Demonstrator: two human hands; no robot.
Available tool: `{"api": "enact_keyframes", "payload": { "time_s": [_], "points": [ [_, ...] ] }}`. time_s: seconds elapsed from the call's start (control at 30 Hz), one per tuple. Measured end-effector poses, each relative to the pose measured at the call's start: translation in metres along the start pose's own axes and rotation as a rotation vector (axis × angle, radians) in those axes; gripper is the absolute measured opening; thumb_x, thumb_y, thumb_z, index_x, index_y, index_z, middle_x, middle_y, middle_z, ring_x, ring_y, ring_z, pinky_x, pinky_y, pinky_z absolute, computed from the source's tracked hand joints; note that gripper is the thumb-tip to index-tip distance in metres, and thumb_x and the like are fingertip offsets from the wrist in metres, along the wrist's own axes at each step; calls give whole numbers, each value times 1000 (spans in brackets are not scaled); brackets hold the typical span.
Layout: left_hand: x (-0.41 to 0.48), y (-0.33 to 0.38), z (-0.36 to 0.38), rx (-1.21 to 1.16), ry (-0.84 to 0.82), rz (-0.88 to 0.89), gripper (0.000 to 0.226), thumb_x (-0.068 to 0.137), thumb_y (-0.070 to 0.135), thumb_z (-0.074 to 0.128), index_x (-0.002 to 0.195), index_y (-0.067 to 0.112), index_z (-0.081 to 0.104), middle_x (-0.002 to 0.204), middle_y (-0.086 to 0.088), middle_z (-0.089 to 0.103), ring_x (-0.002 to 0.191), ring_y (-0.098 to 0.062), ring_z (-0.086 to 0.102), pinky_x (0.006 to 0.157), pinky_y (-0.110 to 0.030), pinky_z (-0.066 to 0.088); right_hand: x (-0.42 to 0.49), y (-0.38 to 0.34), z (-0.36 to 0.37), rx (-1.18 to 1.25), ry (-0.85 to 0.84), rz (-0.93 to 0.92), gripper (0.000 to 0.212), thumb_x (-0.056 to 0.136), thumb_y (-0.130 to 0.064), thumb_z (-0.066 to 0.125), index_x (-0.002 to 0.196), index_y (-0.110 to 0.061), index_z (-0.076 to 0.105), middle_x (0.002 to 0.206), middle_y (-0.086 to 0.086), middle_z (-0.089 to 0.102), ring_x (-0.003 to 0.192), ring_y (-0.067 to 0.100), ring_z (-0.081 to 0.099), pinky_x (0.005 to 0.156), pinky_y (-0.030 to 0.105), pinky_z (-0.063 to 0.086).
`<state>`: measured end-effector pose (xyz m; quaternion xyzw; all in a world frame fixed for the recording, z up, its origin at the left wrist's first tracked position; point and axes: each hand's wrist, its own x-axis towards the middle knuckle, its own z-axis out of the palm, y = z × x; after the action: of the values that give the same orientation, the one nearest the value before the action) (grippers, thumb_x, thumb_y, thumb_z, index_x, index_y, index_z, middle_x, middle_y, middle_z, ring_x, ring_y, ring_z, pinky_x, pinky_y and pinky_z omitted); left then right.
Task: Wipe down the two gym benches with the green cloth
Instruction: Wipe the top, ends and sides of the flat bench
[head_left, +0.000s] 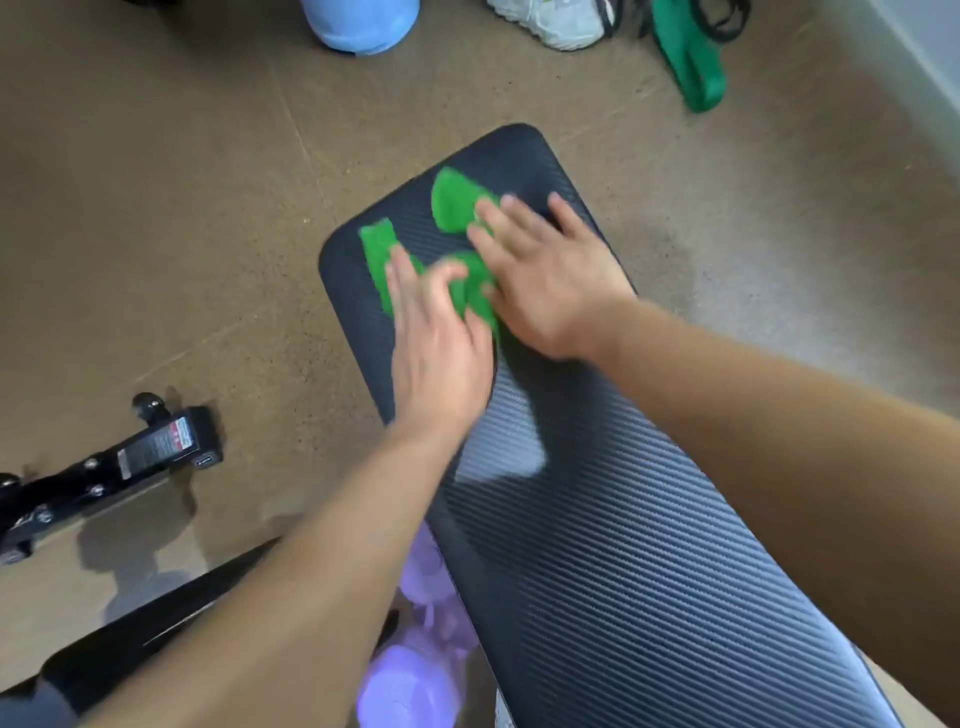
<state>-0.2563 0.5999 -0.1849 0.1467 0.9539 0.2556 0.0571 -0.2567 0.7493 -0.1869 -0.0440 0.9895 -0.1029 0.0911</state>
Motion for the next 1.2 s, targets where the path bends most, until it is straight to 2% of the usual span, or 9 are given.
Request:
{"api": "enact_keyframes", "payload": {
  "time_s": [0.07,0.17,0.37,0.53,0.63,0.73,0.83,0.97,1.2],
  "points": [
    [66,25,7,-61,32,-42,34,88,12,49,122,16,44,150,-21,35,143,-32,31,108,-47,38,40,26,-11,67,18,123,58,104,-35,27,158,-18,15,167,3,6,153,23,6,123,46,7],
    [129,63,13,13,-96,19,43,87,13,45,129,18,37,131,-5,48,111,-28,53,80,-34,35,58,59,-14,370,112,337,47,104,-31,35,146,-10,37,153,15,38,141,32,37,110,38,31],
    [128,94,26,318,-379,274,42,88,26,38,124,22,59,153,-8,40,138,-30,40,102,-45,35,-6,51,-1,751,126,578,29,102,-26,39,114,-4,54,120,23,63,110,43,57,79,37,38],
    [76,118,36,425,-511,591,44,86,52,36,83,21,67,89,-7,67,90,-34,60,69,-38,41,-93,43,1,765,41,680,12,97,-21,45,98,-11,52,113,23,66,105,43,59,69,32,32],
    [91,104,34,478,-512,731,50,91,61,33,90,24,66,102,-1,68,107,-26,58,86,-40,44,-96,47,-6,771,1,666,42,94,-18,47,136,-12,46,123,23,63,115,41,58,85,36,42],
    [135,90,31,651,-455,652,42,99,47,28,117,26,60,129,-2,62,138,-23,40,117,-50,16,-41,54,-16,862,-5,643,81,94,-16,45,158,-19,-4,132,28,57,118,40,57,92,35,40],
    [171,93,32,792,-442,519,40,100,39,25,123,22,53,124,-7,64,137,-23,41,120,-54,-3,17,60,-14,886,52,590,55,102,-18,35,154,-10,20,134,22,56,120,37,56,91,37,42],
    [173,111,40,971,-529,472,50,98,39,22,113,17,65,114,-12,68,124,-28,53,121,-52,-6,8,69,2,855,2,567,33,103,-23,29,117,-8,55,128,20,59,119,35,55,91,34,39],
    [58,127,47,881,-603,1049,39,100,23,34,88,16,71,89,-8,73,95,-29,67,120,-48,19,-135,39,7,793,-58,704,21,100,-28,33,101,-16,51,114,23,64,108,42,57,77,39,36]
  ]
}}
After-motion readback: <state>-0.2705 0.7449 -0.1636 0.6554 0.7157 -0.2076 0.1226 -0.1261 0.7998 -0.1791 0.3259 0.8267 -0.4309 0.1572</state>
